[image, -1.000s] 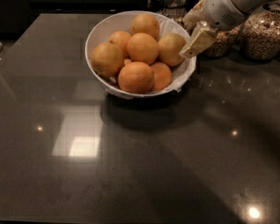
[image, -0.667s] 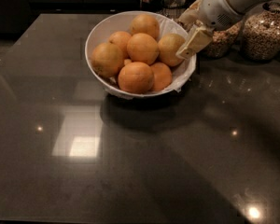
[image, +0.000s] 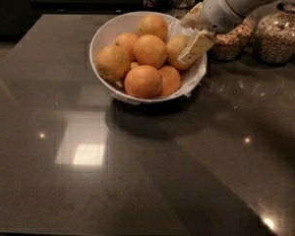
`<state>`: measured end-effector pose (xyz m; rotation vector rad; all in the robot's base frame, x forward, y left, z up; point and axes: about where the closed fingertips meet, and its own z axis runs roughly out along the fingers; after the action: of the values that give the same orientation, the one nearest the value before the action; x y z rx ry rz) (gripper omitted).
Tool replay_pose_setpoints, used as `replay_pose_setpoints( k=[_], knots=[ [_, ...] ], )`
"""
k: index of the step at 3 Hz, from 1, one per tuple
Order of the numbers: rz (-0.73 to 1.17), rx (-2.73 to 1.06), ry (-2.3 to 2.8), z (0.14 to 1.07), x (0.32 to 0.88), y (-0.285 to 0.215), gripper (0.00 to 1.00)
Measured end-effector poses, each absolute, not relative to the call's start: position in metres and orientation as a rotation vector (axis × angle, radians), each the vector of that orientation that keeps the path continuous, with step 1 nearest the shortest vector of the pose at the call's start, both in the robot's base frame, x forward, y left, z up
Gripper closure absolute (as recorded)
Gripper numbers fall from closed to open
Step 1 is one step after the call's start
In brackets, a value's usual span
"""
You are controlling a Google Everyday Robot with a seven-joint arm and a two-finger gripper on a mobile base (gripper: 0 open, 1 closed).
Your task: Pick orange from white bowl
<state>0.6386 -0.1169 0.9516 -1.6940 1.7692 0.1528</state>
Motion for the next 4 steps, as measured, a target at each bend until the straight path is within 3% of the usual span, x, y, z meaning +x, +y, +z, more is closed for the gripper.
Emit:
replay_pose_setpoints(
  k=[3,4],
  knots=[
    [0.242,-1.721,1.811,0.917,0.651,-0.109,0.34],
    [0.258,-1.725,1.82,0.912,0.654,-0.107,0.53]
  ],
)
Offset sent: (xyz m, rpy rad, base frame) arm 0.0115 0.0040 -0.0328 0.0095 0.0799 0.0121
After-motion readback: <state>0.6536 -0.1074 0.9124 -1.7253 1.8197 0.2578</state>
